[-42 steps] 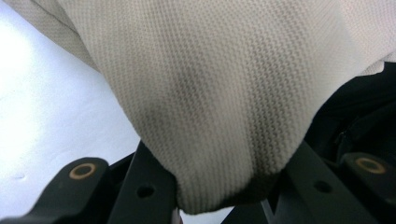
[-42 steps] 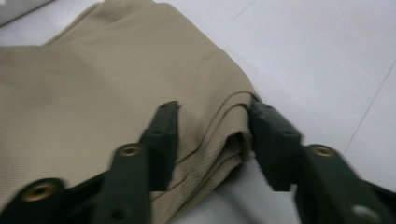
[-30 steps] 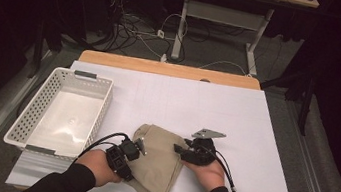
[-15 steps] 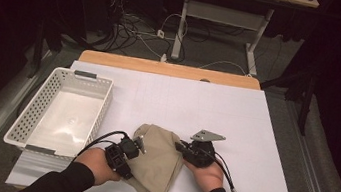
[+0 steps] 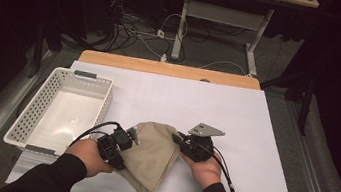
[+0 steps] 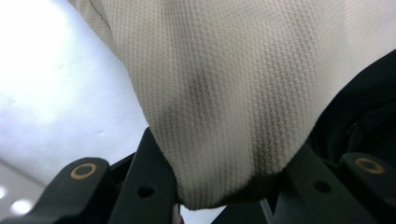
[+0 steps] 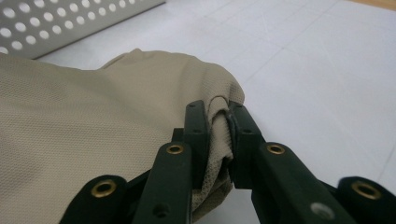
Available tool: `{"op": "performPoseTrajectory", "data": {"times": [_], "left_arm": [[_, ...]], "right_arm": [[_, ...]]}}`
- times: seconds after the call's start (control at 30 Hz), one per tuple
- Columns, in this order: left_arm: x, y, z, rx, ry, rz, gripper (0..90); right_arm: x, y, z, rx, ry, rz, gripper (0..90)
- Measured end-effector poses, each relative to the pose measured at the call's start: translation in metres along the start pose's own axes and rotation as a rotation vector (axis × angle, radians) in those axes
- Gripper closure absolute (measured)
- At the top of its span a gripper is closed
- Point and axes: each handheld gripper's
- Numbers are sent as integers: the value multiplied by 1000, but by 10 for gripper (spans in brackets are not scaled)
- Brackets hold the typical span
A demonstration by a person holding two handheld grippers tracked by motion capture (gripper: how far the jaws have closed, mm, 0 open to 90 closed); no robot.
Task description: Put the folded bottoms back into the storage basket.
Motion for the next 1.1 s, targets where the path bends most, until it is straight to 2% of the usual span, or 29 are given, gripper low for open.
{"op": "performPoseTrajectory", "data": {"times": [0.17,0.6,1.1], "left_arm": [[7,6,-6,-9,8,4,736],[26,20,-21,10,45,15,737],[44,23,-37,12,74,5,736]], "right_arm": [[3,-5,7,-5,6,7,816],[15,-25,24,-7,26,39,815],[29,-45,33,1,37,59,815]]}}
Point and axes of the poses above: each handheld gripper's, and its own axes: y roughly backward along the jaws, z roughly out of its top, x roughly to its left, and after that the axes turned 2 degrees about y, right-handed
